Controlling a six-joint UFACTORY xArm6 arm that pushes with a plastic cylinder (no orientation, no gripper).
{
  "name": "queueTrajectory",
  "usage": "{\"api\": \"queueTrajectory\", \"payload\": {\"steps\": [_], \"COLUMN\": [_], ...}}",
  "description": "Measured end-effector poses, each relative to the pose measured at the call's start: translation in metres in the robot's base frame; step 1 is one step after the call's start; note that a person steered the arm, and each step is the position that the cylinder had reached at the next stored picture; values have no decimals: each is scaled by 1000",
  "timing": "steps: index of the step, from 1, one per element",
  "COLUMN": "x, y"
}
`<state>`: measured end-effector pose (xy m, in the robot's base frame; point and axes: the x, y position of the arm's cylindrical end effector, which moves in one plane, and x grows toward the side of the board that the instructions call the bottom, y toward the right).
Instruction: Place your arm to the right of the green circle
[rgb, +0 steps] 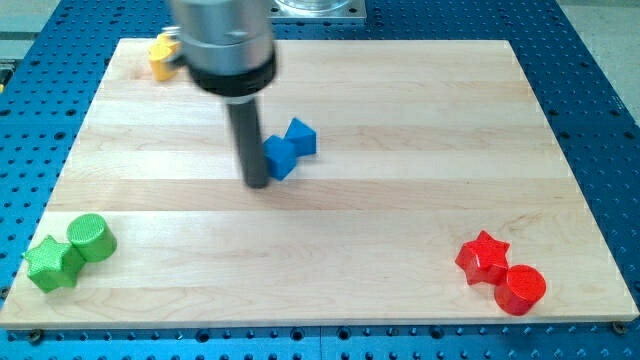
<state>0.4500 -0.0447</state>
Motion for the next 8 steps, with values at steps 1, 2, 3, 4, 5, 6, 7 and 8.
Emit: {"api": "queueTrajectory", "payload": {"steps": [1,2,3,4,5,6,7,8], "x": [-22,0,0,-6,-10,-7,-3,-16], "y": [34,24,24,30,25,-20,-64,-69]}}
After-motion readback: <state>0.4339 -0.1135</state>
